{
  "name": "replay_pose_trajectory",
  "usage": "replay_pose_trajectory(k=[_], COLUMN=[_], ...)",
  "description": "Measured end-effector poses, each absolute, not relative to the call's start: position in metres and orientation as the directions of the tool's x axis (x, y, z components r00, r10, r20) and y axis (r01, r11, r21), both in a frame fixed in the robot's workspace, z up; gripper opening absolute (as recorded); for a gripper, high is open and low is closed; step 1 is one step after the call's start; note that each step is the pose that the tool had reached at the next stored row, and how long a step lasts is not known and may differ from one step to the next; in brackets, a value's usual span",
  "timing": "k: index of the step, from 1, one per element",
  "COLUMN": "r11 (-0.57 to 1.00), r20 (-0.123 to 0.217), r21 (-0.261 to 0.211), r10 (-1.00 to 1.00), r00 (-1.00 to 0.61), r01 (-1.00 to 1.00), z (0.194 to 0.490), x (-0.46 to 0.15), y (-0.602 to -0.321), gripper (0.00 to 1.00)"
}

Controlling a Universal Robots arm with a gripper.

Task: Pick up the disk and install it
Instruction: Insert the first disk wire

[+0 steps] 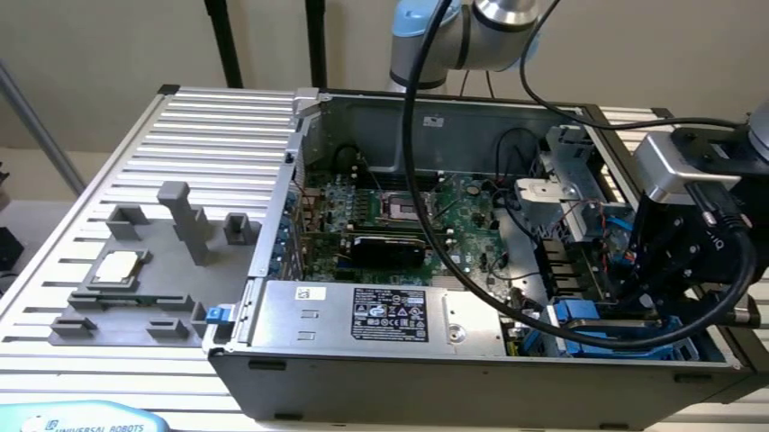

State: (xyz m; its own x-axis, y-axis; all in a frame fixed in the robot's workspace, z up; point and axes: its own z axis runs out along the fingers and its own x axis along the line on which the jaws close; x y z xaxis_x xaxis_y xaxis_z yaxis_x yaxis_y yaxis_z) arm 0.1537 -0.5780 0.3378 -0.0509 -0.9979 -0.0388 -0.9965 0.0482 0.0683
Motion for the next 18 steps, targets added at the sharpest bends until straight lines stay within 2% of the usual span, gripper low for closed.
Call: replay_pose_trajectory(k=[18], r11=[0.056], r20=[-0.034], r21=[0.068], r10=[-0.998], r00=[-0.059], r01=[-0.996], z=[0.3321], x=[0.1563], y=[-0.5761], gripper=[0.16])
